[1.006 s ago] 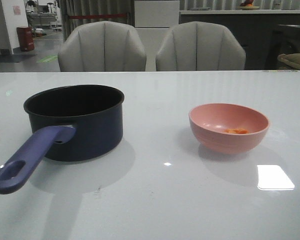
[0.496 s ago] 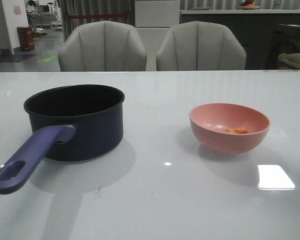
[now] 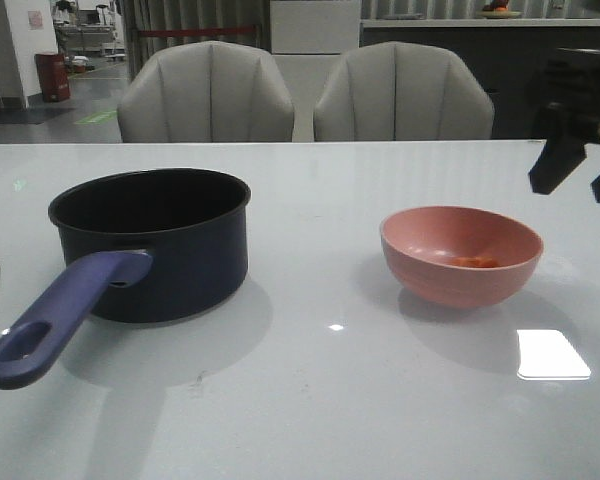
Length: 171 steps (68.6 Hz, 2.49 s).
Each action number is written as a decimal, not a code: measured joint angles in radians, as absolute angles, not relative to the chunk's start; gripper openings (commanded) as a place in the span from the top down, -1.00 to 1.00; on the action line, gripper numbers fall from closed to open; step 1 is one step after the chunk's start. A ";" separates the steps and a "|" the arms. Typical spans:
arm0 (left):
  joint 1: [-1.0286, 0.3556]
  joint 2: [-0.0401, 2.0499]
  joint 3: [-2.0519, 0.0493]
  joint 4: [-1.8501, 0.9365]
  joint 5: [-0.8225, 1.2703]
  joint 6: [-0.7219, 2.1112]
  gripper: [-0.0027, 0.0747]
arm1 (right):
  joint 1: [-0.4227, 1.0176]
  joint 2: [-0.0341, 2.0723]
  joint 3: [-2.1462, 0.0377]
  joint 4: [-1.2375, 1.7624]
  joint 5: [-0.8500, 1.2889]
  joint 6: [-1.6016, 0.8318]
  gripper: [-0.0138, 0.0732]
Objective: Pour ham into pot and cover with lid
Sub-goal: 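Grasp the rim of the pink bowl with the right gripper, then lift the pink bowl toward the saucepan with the right gripper, then tilt the pink bowl over the saucepan to pour the slices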
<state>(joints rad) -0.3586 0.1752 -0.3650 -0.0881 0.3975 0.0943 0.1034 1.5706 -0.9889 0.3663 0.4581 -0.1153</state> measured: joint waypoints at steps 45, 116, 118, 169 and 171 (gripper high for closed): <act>-0.359 0.175 -0.365 -0.088 0.396 0.094 -0.25 | 0.103 1.850 -1.213 0.434 0.522 -0.115 0.38; -0.359 0.175 -0.365 -0.088 0.396 0.094 -0.25 | 0.562 2.035 -1.893 0.329 0.494 -0.171 0.38; -0.359 0.175 -0.365 -0.088 0.396 0.094 -0.25 | 0.564 2.029 -1.881 0.313 0.449 -0.171 0.38; -0.359 0.175 -0.365 -0.088 0.396 0.094 -0.25 | 0.699 1.984 -1.325 0.018 -0.738 -0.640 0.38; -0.359 0.175 -0.365 -0.088 0.396 0.094 -0.25 | 0.699 1.993 -1.325 0.016 -0.762 -0.693 0.38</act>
